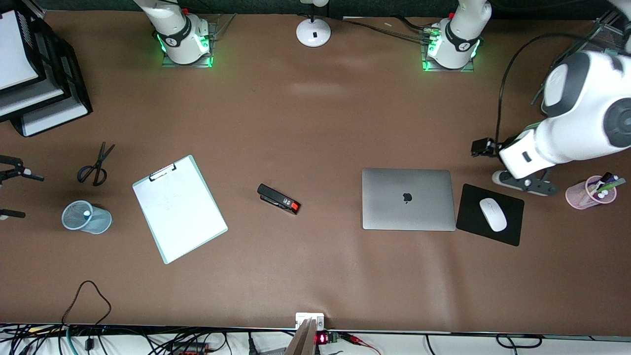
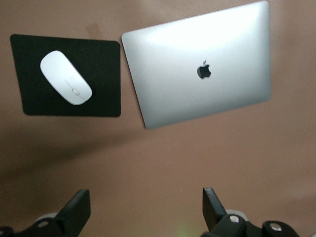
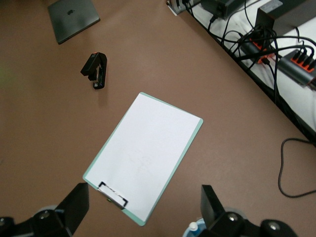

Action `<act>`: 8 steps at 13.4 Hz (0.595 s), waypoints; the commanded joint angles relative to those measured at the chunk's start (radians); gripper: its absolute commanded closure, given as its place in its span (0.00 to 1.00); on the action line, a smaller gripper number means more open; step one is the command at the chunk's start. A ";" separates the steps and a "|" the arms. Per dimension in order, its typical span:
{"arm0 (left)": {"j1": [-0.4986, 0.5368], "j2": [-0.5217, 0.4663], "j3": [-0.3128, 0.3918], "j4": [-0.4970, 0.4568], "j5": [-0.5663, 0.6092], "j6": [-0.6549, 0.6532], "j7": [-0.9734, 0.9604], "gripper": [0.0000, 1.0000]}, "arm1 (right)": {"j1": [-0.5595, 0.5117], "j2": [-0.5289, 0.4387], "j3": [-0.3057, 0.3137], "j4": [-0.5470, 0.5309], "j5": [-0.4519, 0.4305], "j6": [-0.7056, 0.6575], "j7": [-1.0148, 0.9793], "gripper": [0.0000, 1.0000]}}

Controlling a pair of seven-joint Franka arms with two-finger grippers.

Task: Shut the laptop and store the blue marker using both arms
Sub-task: 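Release the marker into the blue cup with the right gripper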

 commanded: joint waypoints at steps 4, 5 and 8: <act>0.055 -0.011 0.006 0.185 0.021 -0.222 0.063 0.00 | 0.167 -0.247 -0.007 -0.245 -0.198 0.082 0.469 0.00; 0.051 -0.063 0.036 0.164 0.021 -0.225 0.100 0.00 | 0.190 -0.264 -0.007 -0.257 -0.215 0.081 0.540 0.00; -0.041 -0.154 0.136 0.075 -0.014 -0.210 0.122 0.00 | 0.236 -0.304 -0.012 -0.305 -0.263 0.073 0.657 0.00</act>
